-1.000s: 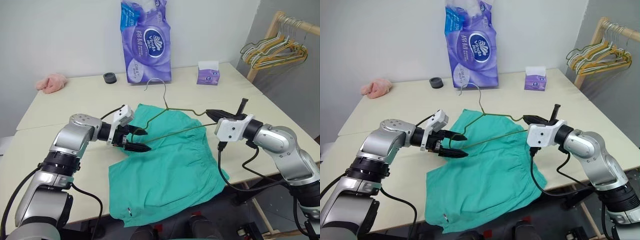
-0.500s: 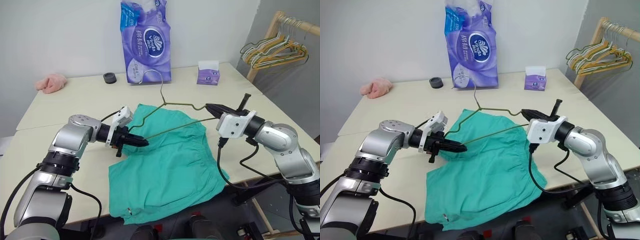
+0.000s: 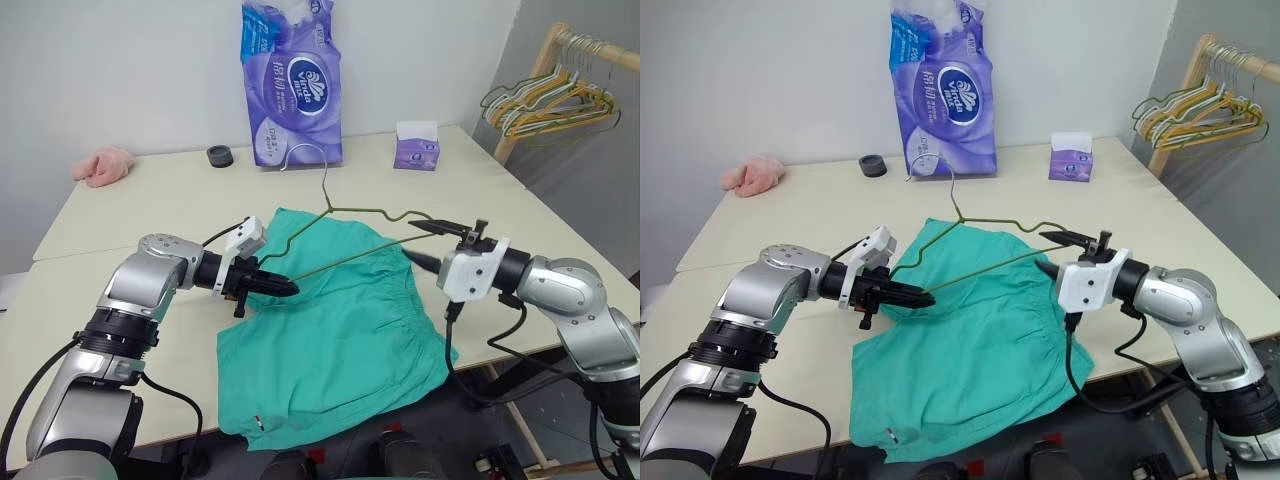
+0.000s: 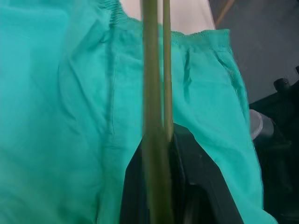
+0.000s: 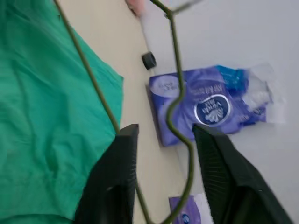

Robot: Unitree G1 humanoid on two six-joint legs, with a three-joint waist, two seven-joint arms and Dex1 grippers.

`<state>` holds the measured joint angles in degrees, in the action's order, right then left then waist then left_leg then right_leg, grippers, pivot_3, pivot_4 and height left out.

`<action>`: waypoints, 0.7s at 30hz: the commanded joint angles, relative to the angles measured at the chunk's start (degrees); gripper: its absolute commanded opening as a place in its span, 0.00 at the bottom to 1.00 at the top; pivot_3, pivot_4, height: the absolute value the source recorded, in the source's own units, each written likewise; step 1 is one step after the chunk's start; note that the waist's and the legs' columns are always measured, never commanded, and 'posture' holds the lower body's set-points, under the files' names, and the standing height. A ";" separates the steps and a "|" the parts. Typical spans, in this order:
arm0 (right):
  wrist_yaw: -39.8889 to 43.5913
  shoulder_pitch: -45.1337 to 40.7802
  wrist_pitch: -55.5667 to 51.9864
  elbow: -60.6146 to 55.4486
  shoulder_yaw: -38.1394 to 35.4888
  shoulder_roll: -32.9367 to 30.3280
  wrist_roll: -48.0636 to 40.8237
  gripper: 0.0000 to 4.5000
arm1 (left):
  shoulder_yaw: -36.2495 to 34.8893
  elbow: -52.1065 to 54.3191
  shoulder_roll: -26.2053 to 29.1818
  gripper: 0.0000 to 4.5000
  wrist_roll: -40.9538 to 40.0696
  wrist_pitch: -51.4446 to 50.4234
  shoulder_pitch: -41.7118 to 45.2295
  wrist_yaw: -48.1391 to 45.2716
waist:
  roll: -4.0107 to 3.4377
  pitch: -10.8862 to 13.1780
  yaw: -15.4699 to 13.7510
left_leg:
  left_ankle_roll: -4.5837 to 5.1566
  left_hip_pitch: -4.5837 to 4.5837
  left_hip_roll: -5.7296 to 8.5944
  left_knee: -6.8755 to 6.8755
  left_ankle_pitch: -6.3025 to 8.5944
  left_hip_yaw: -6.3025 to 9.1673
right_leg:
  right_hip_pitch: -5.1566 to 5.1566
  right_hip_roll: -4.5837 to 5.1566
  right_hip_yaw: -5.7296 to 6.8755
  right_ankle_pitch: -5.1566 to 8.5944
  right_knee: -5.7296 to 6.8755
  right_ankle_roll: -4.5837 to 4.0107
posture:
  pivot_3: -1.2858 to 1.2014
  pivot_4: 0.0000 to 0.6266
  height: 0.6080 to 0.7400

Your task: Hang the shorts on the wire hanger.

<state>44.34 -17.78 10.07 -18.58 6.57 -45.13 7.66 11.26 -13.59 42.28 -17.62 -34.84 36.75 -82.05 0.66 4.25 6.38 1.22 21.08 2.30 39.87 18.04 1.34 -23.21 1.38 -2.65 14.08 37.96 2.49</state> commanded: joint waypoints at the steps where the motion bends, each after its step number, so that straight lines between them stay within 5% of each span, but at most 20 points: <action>1: 5.05 2.64 -6.70 -5.52 -2.19 -2.81 -5.23 0.74 | -1.16 1.64 -0.14 0.00 1.24 4.14 0.83 2.02 | 0.01 -0.01 -0.11 | 0.00 0.00 0.00 0.00 0.00 0.00 | 0.01 0.00 0.00 0.00 0.00 0.00 | 0.45 0.07 1.00; 5: 6.91 5.37 -25.36 -13.02 -8.57 -5.22 -15.12 0.99 | 0.89 3.51 1.48 0.00 6.71 15.29 -0.59 3.75 | 0.01 -0.01 -0.33 | 0.00 0.00 -0.01 0.01 0.00 0.01 | 0.00 0.00 -0.01 0.00 0.01 0.00 | 0.45 0.07 1.00; 7: 6.18 5.39 -40.98 -17.73 -13.39 -5.77 -23.80 0.99 | 1.93 5.55 2.26 0.00 9.54 20.91 -1.20 4.24 | -0.01 0.00 -0.34 | 0.00 0.00 -0.02 0.00 0.00 0.01 | -0.01 0.02 -0.02 0.00 0.00 -0.01 | 0.44 0.08 1.00; 11: 3.86 4.00 -55.57 -21.56 -14.69 -6.85 -29.68 0.99 | 2.76 5.77 2.37 0.00 11.36 25.40 -1.08 3.58 | 0.02 -0.02 -0.65 | 0.00 -0.01 -0.04 -0.01 0.00 0.03 | 0.01 0.07 0.04 -0.01 -0.01 -0.03 | 0.44 0.08 1.00; 21: 2.12 -2.26 -66.22 -20.52 -0.84 -8.73 -29.75 0.99 | 4.93 5.25 1.18 0.00 15.02 32.05 -1.24 3.65 | 0.03 -0.03 -0.52 | 0.01 0.00 -0.03 -0.02 0.01 -0.02 | 0.01 0.11 0.07 0.01 -0.07 -0.01 | 0.44 0.07 1.00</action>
<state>47.40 -18.64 -55.70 -39.57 3.78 -53.92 -23.28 16.13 -9.73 43.47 -2.79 -3.89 35.05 -78.36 0.68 4.22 5.86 1.24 21.08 2.27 39.85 18.05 1.32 -23.20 1.49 -2.58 14.09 37.89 2.49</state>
